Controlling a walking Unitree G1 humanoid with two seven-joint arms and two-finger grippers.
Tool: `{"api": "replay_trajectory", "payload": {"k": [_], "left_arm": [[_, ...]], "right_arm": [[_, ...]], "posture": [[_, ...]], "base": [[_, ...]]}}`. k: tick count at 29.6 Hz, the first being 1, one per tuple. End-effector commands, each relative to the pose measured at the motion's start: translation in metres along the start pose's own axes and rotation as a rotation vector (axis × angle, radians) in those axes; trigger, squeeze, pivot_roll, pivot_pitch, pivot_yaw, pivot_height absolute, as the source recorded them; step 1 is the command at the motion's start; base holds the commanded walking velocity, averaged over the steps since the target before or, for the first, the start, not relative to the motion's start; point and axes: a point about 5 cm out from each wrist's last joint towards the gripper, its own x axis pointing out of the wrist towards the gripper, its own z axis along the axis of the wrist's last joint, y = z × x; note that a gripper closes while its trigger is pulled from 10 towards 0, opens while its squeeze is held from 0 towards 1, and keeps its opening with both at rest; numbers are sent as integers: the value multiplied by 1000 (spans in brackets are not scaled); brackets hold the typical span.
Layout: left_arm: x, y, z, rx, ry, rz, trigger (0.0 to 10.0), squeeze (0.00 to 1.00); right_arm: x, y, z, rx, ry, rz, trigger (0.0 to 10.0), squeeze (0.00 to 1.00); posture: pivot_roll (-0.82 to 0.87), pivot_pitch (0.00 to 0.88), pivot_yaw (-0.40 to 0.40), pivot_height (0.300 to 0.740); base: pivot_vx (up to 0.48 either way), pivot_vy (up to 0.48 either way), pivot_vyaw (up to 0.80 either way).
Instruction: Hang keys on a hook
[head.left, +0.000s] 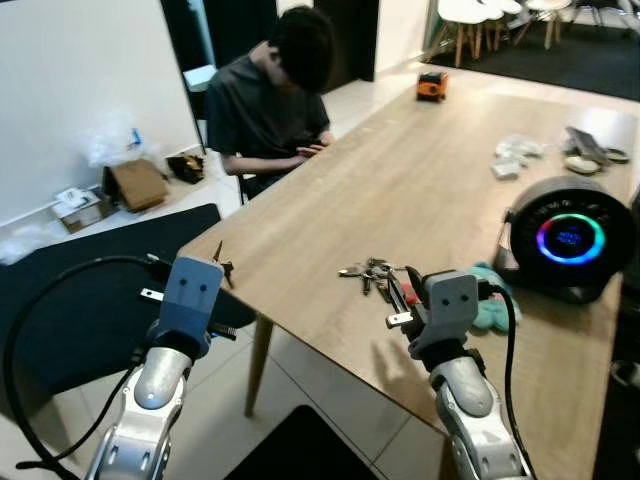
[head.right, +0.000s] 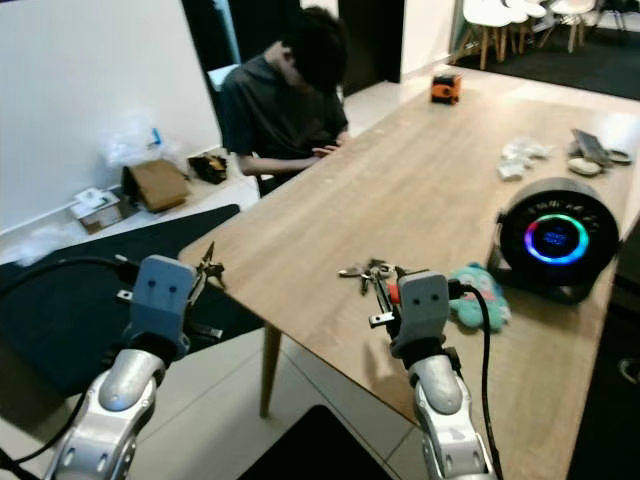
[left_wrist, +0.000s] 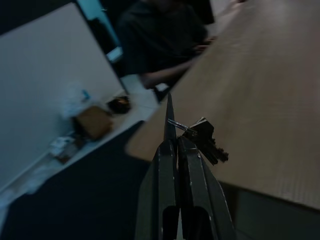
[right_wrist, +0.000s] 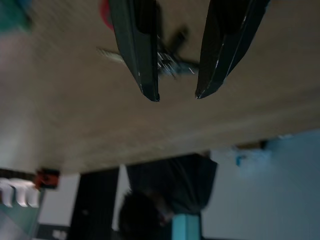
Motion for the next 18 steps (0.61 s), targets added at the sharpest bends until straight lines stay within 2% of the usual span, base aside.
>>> {"api": "replay_trajectory", "payload": {"k": [1, 18], "left_arm": [[-2, 0, -3, 7, 10, 10, 10000, 0], [-2, 0, -4, 13, 7, 12, 10000, 0]], "right_arm": [[-4, 4, -6, 13, 20, 12, 10000, 0], [-4, 5, -7, 15, 19, 13, 10000, 0]], "posture": [[106, 121, 66, 740], [109, 120, 65, 740]], "base": [[0, 0, 800], [0, 0, 800]]}}
